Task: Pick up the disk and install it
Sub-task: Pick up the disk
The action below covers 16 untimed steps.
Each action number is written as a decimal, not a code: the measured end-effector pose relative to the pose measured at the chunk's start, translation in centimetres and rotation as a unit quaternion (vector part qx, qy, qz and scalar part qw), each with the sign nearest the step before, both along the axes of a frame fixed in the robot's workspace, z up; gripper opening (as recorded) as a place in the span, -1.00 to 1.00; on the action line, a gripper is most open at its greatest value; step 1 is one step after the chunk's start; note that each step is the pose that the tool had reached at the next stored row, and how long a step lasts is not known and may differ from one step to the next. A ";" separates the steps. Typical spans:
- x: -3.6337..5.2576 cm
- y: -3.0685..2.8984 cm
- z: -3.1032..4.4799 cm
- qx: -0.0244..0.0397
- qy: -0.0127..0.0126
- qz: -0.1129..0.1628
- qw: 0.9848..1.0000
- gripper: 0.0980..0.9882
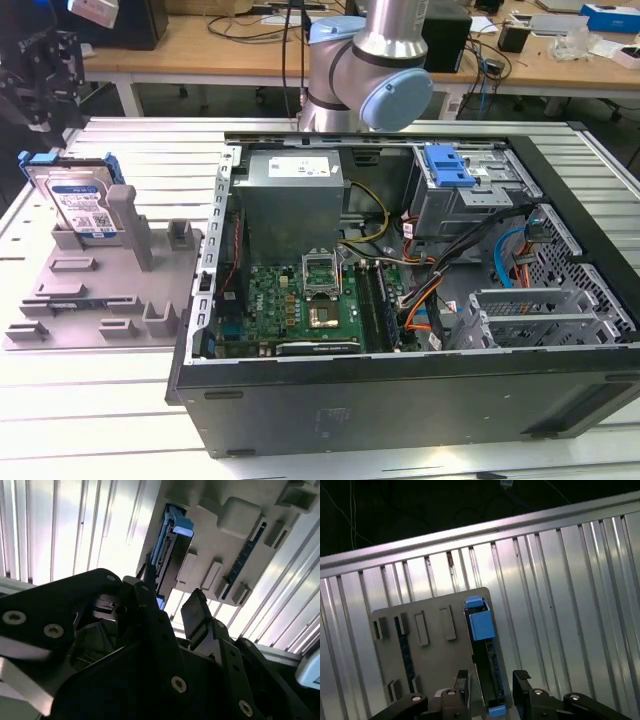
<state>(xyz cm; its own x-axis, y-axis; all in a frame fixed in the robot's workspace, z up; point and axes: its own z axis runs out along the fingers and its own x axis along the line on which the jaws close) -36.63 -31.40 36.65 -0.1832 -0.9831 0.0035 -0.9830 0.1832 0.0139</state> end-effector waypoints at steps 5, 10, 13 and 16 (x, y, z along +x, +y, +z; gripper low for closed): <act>0.00 0.04 -0.07 -0.002 0.000 0.030 1.000 -0.14; -0.31 0.11 -0.08 -0.002 -0.001 0.034 0.999 -0.14; -1.80 0.22 -0.11 -0.002 -0.001 0.034 0.999 -0.14; -2.19 0.24 -0.14 -0.002 -0.001 0.037 0.999 -0.14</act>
<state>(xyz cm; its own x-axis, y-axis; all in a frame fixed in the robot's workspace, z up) -38.82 -31.16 36.51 -0.1092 -0.9940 0.0081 -0.9939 0.1093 0.0110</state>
